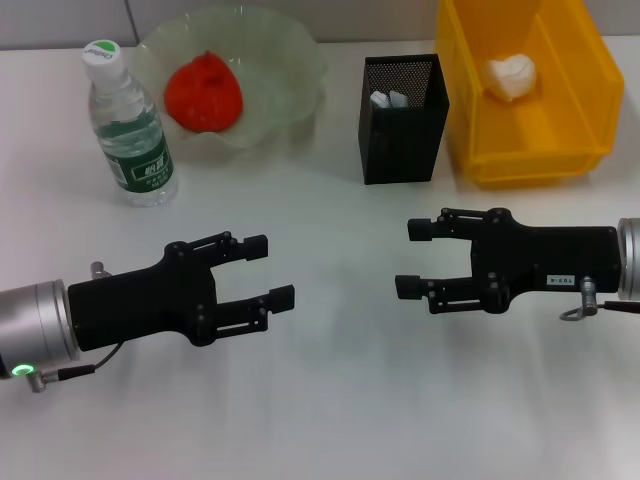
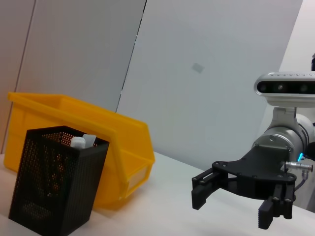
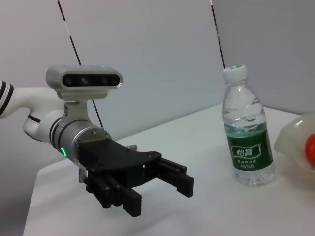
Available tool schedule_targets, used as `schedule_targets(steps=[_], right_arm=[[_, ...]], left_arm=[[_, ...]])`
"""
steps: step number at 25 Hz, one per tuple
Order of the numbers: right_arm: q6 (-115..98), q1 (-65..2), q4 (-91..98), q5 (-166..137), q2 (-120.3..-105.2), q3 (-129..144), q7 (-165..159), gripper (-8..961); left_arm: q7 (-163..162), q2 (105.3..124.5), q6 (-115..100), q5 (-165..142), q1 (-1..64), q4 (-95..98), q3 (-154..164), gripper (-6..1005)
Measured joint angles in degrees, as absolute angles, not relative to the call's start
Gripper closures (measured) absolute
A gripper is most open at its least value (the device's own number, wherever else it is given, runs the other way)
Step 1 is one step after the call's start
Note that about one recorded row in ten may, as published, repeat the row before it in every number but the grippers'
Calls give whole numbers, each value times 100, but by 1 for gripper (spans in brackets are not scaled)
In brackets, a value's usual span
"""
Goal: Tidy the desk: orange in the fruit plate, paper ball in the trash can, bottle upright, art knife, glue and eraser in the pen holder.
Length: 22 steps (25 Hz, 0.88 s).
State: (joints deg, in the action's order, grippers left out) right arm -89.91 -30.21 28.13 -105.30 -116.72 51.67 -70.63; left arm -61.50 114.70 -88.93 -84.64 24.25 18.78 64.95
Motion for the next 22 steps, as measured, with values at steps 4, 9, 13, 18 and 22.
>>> schedule_targets(steps=[4,9,13,18,22], right_arm=[[-8991,-3024,2813,-10518,-11672,5167,-7062,144],[-8995,-3036,2815,-10510,-11681,5169,-7057,143],[-8993,-3078,2820,-10509,-11681,5168,-7051,143],[-8991,-3115,2821,-10529,-11681,5168,-7049,143],[-8991,-3122,2822,-10523,-11681,5168,-7050,144]], left_arm=[[-6106,11482,-8860,-8464,2411,1934,6491,226],[-6044,11519,-8845,-8464,2426,1943,6486,226],[-6024,11539,-8819,-8464,2420,1943,6485,226],[-6021,11530,-8805,-8464,2408,1943,6487,226],[-6020,11525,-8805,-8464,2408,1943,6487,226]])
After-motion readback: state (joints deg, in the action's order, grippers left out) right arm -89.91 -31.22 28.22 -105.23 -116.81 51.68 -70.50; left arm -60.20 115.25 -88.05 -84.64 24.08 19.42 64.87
